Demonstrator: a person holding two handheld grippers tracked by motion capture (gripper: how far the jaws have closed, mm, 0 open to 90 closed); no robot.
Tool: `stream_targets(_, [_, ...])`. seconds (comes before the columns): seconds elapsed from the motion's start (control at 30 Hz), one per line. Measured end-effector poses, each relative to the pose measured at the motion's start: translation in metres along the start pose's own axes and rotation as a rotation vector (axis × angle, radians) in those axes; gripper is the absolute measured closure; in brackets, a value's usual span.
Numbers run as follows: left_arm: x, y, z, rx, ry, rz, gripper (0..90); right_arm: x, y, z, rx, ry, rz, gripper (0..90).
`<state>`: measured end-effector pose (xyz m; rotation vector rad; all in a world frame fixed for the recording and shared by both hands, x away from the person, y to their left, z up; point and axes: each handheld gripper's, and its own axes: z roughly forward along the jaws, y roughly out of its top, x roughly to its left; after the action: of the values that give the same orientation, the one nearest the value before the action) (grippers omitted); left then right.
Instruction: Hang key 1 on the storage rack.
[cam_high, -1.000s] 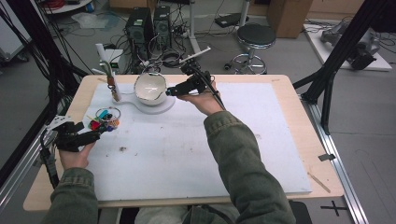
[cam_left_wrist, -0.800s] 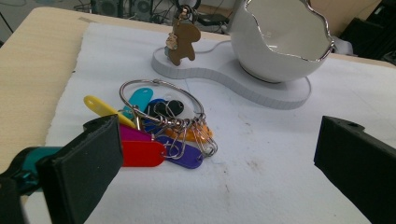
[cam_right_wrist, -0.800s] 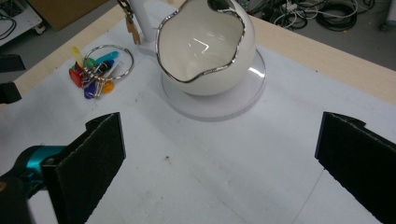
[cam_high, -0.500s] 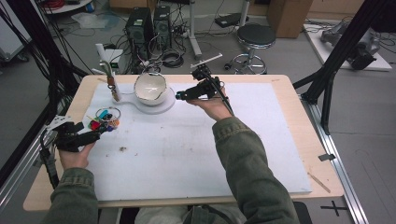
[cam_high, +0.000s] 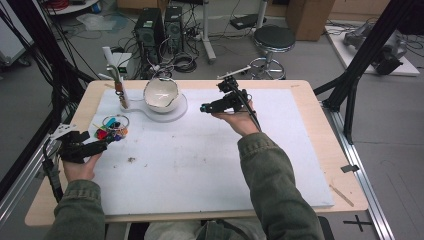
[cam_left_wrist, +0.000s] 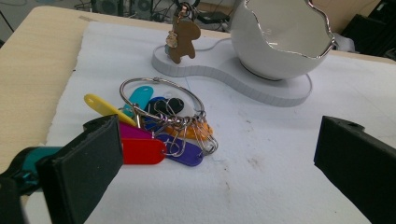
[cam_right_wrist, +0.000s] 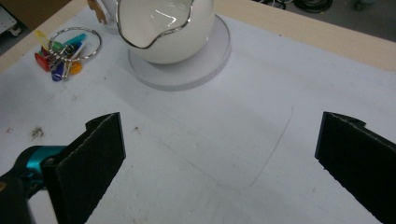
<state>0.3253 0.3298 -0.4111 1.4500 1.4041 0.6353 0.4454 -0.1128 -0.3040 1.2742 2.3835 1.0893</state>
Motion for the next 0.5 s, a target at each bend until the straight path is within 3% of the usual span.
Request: stream_targets(0.5, [-0.002,-0.001,0.0,0.01,-0.003,0.007,1.7,-0.023,-0.029,-0.014,0.016,-0.033,0.058,0.7])
